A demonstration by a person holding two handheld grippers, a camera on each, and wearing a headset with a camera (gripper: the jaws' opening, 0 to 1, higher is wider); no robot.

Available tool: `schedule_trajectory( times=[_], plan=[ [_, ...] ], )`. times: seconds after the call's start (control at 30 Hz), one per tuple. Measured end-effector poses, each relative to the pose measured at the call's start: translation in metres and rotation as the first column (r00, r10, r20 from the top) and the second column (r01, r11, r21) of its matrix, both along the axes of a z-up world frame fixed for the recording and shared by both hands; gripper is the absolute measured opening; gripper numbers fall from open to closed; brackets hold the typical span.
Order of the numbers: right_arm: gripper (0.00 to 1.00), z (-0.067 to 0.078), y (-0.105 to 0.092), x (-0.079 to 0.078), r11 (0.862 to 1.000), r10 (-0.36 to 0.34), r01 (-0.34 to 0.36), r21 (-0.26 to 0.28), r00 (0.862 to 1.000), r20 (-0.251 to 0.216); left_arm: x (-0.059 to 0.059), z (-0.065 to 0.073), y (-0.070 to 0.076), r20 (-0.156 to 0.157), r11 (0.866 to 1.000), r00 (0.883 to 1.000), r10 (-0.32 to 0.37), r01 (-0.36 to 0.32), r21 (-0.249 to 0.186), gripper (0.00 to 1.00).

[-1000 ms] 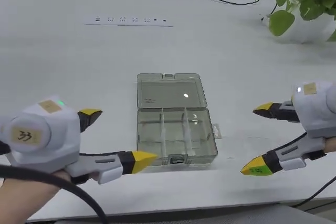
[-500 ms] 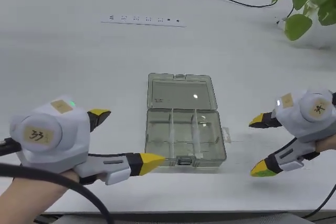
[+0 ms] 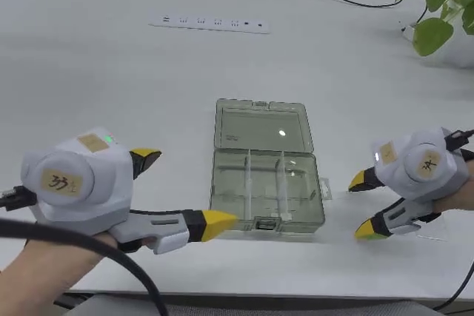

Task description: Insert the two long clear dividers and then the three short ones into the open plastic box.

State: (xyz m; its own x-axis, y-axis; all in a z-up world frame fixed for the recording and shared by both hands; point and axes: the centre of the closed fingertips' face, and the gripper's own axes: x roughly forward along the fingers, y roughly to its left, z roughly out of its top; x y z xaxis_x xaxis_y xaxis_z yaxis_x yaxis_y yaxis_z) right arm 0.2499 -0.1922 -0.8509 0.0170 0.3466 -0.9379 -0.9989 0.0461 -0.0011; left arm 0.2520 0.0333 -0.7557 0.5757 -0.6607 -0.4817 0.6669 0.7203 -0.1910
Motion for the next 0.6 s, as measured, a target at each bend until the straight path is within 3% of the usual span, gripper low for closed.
schedule_trajectory(
  times=[0.2, 0.6],
  plan=[
    [0.43, -0.0047, 0.0008, -0.0012, 0.999, 0.043, -0.042, -0.033, 0.999, 0.009, 0.0000, -0.0005, 0.0018, -0.002, 1.000, 1.000, 0.004, -0.004, -0.003, 0.94],
    [0.36, -0.0028, 0.0031, 0.0030, 0.999, 0.042, -0.041, -0.032, 0.999, 0.011, 0.0003, -0.0002, 0.0021, 0.000, 1.000, 1.000, 0.006, -0.006, -0.009, 0.94]
  ],
)
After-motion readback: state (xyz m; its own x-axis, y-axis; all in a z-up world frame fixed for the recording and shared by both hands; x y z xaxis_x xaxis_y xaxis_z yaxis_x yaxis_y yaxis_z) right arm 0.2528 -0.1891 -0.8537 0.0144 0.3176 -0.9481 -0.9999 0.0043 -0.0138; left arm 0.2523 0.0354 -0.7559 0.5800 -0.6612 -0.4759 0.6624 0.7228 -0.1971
